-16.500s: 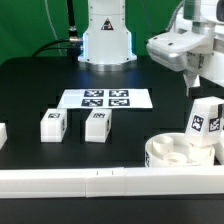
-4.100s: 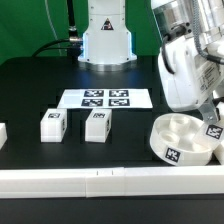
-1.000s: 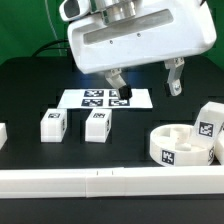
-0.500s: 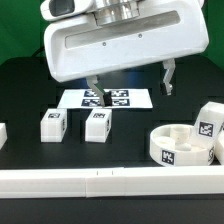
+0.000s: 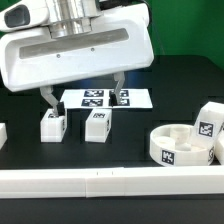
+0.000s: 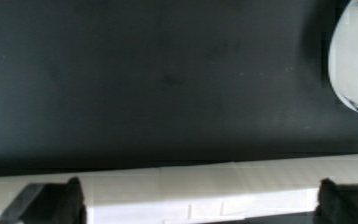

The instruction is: Assemble stool

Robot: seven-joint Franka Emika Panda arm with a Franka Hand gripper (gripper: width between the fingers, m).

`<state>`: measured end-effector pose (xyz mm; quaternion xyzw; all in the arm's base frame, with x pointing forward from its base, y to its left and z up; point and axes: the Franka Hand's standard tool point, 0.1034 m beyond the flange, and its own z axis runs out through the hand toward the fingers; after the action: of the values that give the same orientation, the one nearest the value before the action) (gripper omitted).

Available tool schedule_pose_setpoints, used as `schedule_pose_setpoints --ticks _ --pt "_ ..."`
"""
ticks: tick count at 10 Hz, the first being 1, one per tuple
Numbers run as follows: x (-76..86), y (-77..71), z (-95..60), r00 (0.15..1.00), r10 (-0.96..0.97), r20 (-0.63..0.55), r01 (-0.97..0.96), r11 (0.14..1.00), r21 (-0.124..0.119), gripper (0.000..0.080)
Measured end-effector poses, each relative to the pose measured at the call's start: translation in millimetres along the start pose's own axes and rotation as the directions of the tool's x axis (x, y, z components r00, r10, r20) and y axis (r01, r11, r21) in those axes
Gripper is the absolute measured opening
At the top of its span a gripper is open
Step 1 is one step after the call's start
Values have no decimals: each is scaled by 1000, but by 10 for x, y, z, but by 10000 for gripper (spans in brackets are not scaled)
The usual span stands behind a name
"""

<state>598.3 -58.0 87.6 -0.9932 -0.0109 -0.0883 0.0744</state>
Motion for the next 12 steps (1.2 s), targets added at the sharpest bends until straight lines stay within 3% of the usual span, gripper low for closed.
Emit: schedule_pose_setpoints --ticks 3,4,5,7,9,11,12 --pt "-36 40 28 1000 24 3 -24 1000 4 649" --pt "-190 207 129 993 118 21 -119 993 13 649" --pt "-300 263 174 979 203 25 -203 979 -3 649" --pt "-488 295 240 971 233 50 -234 972 -4 649" --pt "-497 227 241 965 240 106 -243 970 19 649" --pt "-541 146 237 939 232 253 -255 965 60 649" --pt "-555 140 215 905 280 321 -311 949 49 649"
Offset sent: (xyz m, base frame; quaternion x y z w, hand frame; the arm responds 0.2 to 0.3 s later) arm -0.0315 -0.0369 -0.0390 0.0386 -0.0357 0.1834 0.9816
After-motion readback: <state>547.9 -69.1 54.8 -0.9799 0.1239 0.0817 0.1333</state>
